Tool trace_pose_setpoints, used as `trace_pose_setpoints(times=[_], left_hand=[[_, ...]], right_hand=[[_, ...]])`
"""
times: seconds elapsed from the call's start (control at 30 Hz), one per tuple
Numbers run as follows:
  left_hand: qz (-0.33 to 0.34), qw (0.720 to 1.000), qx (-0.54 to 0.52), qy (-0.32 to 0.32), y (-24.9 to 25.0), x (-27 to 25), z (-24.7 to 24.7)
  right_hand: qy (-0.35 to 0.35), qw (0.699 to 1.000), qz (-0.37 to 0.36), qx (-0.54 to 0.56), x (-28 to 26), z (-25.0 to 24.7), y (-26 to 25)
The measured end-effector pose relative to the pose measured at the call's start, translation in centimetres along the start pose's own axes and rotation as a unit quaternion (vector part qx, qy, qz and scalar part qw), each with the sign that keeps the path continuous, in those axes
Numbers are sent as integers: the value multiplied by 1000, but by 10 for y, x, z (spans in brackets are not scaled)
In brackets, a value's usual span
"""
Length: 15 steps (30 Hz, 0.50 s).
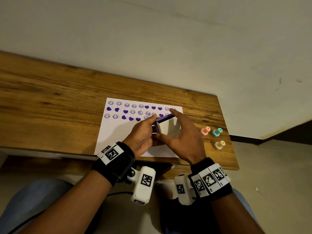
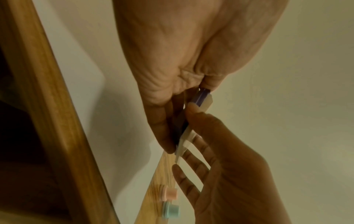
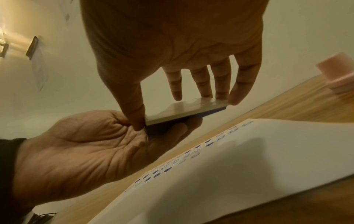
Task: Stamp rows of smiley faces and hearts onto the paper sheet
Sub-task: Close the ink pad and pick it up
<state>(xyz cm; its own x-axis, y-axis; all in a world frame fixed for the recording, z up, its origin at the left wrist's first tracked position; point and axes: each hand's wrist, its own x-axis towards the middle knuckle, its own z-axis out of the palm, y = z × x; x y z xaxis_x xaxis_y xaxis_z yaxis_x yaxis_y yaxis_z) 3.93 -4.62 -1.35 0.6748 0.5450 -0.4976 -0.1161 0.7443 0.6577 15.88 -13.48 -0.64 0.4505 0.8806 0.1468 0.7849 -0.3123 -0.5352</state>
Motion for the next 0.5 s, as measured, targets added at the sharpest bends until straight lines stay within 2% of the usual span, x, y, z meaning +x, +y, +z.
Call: trace_pose_setpoints(times=[0.5], left_hand=[[12,1000,-27,6,0,0,3]], right_hand=[[12,1000,-1,-22,1,1,2]])
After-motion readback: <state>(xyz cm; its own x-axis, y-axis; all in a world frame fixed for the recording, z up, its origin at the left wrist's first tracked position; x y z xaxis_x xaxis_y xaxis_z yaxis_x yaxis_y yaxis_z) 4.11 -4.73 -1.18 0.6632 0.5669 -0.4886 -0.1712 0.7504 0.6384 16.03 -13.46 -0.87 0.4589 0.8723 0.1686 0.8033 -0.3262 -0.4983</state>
